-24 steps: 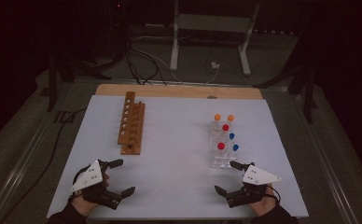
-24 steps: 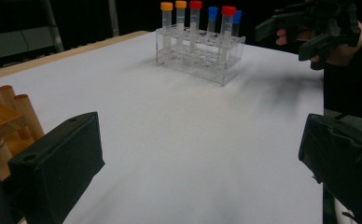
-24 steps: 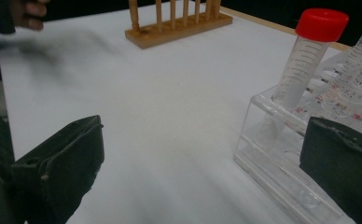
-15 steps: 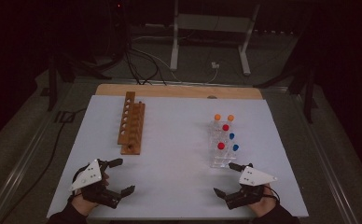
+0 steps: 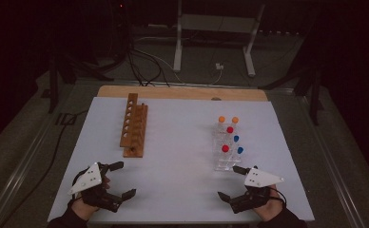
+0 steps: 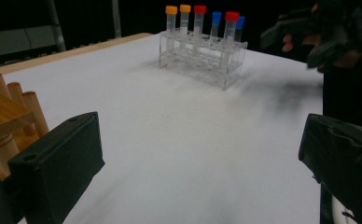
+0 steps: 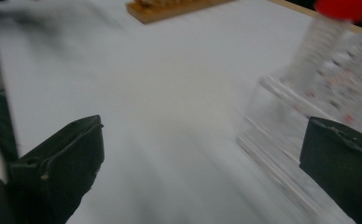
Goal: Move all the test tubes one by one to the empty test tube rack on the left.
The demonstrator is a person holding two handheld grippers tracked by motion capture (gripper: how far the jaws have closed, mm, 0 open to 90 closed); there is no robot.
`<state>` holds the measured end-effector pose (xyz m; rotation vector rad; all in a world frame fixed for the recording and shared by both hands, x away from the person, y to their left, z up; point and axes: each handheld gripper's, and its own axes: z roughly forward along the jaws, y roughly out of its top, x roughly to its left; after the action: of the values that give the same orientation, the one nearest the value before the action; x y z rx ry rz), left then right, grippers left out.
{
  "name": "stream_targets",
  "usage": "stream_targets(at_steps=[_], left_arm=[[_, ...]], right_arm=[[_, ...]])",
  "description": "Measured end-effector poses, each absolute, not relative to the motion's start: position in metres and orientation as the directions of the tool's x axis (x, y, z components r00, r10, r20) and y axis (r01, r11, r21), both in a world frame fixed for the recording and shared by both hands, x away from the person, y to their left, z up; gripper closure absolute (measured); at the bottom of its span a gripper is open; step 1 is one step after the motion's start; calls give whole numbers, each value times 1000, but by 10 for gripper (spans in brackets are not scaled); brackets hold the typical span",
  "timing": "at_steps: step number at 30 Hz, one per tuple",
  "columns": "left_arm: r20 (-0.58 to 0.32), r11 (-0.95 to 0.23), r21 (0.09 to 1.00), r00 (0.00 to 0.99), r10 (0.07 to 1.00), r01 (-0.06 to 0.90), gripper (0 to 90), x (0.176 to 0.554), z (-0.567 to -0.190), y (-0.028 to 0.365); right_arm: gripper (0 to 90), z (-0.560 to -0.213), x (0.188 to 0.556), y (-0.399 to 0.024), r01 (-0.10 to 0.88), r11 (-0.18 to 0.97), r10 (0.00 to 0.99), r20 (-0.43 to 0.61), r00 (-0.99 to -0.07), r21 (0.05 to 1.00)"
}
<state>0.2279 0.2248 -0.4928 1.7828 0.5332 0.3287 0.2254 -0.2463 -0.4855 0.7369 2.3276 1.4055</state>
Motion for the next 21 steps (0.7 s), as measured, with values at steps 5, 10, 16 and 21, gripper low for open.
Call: stream_targets(at_steps=[5,10,16,21], left_arm=[[-59,-198,962,851,522,188,5,227,-493,227],[-59,-197,962,850,523,188,5,227,-493,227],[-59,-198,962,852,521,188,5,227,-493,226],[-60,-197,962,853,518,188,5,227,-493,226]], right_arm=[[0,-469,222,-243,256,327,573,25,-819,910],[0,-454,220,-242,238,302,589,15,-808,923],[0,-442,222,-241,232,291,615,4,-788,928],[0,-438,225,-243,241,279,649,3,-761,930]])
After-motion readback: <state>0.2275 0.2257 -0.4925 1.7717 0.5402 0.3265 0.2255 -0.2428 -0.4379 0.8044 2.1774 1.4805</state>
